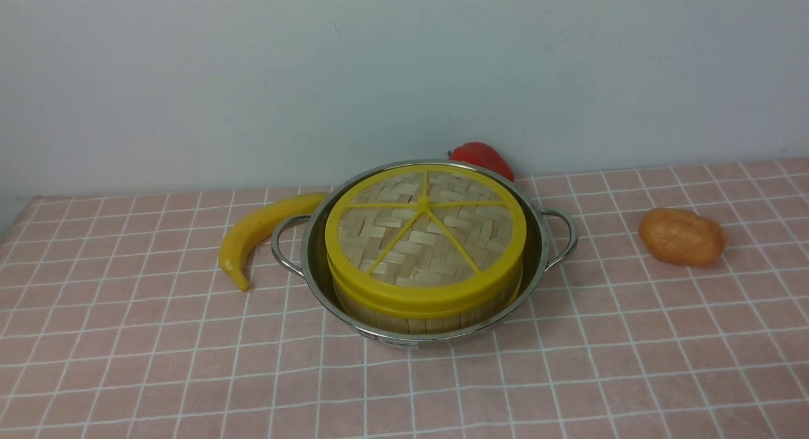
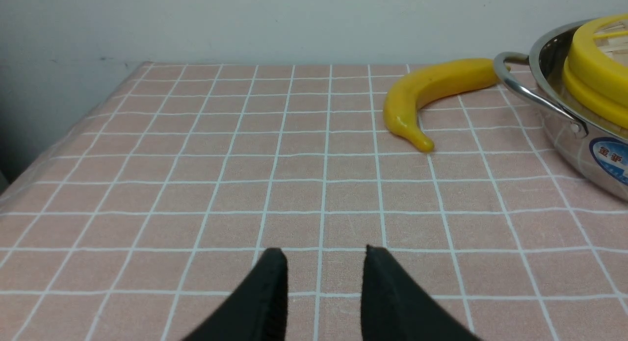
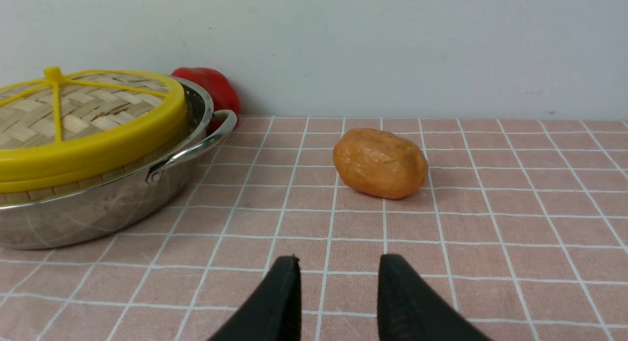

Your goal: Place the steamer in the pot on the pink tablecloth, and put the lid on the steamer.

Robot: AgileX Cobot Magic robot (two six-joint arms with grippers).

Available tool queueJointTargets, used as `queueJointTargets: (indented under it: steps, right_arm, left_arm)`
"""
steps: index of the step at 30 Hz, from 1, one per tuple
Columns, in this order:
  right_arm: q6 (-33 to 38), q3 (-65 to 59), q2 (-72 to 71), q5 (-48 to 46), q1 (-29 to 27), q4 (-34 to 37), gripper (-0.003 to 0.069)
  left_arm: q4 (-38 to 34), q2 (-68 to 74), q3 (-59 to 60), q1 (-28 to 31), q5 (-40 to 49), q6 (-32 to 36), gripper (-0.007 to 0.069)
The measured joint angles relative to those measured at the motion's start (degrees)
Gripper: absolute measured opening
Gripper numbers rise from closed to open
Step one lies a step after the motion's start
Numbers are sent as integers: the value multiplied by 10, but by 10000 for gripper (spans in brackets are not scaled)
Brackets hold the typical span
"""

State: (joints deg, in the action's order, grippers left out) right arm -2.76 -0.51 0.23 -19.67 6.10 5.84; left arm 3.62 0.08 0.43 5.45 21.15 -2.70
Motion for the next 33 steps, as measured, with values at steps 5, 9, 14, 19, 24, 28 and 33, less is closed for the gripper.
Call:
queueJointTargets:
  steps: [5, 9, 14, 19, 24, 28, 33]
  right_arm:
    - [0, 0, 0, 0, 0, 0, 242]
    - [0, 0, 0, 0, 0, 0, 242]
    - [0, 0, 0, 0, 0, 0, 242]
    - [0, 0, 0, 0, 0, 0, 242]
    - [0, 0, 0, 0, 0, 0, 242]
    - [0, 0, 0, 0, 0, 0, 242]
    - [0, 0, 0, 0, 0, 0, 242]
  left_arm:
    - [0, 0, 0, 0, 0, 0, 222]
    - [0, 0, 0, 0, 0, 0, 230]
    - [0, 0, 0, 0, 0, 1, 240]
    - [0, 0, 0, 0, 0, 1, 243]
    - [0, 0, 0, 0, 0, 1, 243]
    - [0, 0, 0, 0, 0, 1, 243]
    - [0, 0, 0, 0, 0, 1, 243]
